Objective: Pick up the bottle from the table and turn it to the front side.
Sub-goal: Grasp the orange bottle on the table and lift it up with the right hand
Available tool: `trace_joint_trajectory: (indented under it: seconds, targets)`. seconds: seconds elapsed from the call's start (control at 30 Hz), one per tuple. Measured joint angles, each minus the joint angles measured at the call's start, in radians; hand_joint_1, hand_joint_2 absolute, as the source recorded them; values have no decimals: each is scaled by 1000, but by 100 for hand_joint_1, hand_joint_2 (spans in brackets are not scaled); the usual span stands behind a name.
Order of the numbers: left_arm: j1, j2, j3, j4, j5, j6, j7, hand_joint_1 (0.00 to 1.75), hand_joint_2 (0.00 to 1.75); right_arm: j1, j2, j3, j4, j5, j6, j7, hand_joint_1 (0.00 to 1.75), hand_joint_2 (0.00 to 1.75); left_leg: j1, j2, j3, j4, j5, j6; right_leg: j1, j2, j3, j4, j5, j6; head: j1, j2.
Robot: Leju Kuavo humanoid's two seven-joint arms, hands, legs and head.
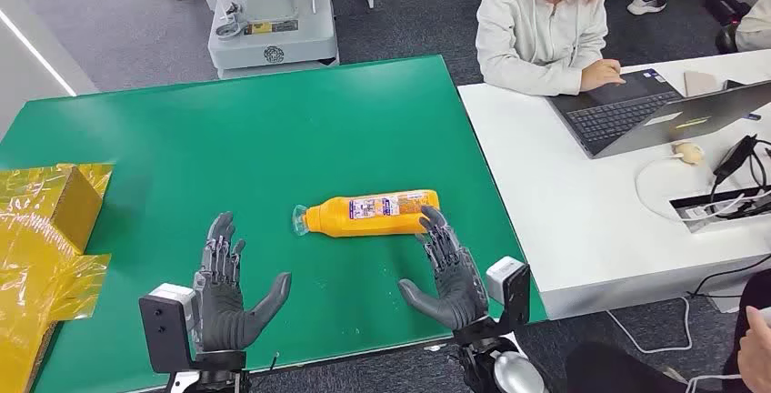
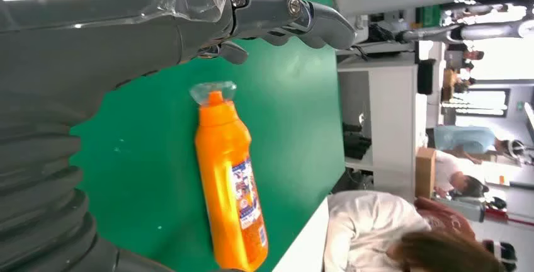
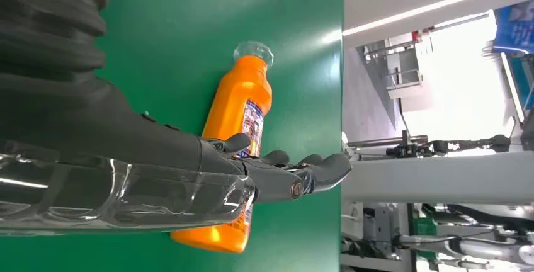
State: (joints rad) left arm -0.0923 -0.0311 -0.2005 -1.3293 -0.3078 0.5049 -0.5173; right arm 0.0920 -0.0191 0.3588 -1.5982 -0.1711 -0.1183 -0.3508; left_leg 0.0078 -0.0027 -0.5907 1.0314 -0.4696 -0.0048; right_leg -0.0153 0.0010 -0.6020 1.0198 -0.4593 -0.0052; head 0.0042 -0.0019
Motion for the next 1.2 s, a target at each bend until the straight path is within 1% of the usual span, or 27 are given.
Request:
trace_joint_trajectory:
  seconds: [0.07,0.23,0.3,0.37,0.47,0.63,0.8,0.9,1.03,1.1,1.2]
  targets:
    - [-8,-5,0,4,-5,-2,6,0,175,-10,0,-6,1,47,-4,7,0,175,0,0,0,0,0,0,0,0,0,0,0,0,0,0]
    - [-32,-33,-7,10,-36,-19,38,0,175,-94,-4,-28,22,344,-51,47,0,175,0,1,1,0,0,0,0,1,0,0,1,0,0,0]
    - [-39,-39,-14,10,-38,-27,43,0,175,-150,-17,-29,52,420,-74,51,0,175,0,2,1,1,1,0,0,2,0,0,2,-1,0,0]
    - [-50,-41,-25,13,-25,-28,39,0,175,-218,-39,-25,99,440,-94,40,0,175,0,2,1,1,1,0,0,2,0,0,2,-1,0,0]
    - [-65,-39,-45,25,7,-23,23,0,175,-305,-72,-12,166,426,-115,21,0,175,0,2,1,1,1,1,0,1,0,0,2,-1,0,0]
    - [-81,-32,-75,52,50,-11,-2,0,175,-394,-116,30,259,408,-149,18,0,175,0,2,1,1,1,0,0,2,0,0,3,-1,0,0]
    - [-100,-25,-92,78,75,-3,-14,0,175,-472,-137,71,349,395,-149,24,0,175,0,2,0,1,1,0,0,2,0,1,3,-1,0,0]
    - [-113,-20,-103,93,93,-3,-23,0,175,-550,-144,124,426,429,-104,86,0,175,0,2,1,1,2,0,0,3,0,1,3,-1,0,0]
    - [-128,-19,-113,105,97,-10,-24,0,175,-701,-147,238,566,508,59,210,0,175,0,2,1,2,3,0,0,2,0,2,4,-1,0,0]
    - [-134,-18,-119,109,95,-11,-22,0,175,-765,-145,289,627,526,120,242,0,175,0,1,1,2,4,1,0,1,0,2,4,-1,0,0]
    - [-140,-18,-125,115,90,-17,-15,0,175,-840,-133,352,706,560,185,275,0,175,0,-1,0,2,4,1,0,0,0,2,4,-1,0,0]
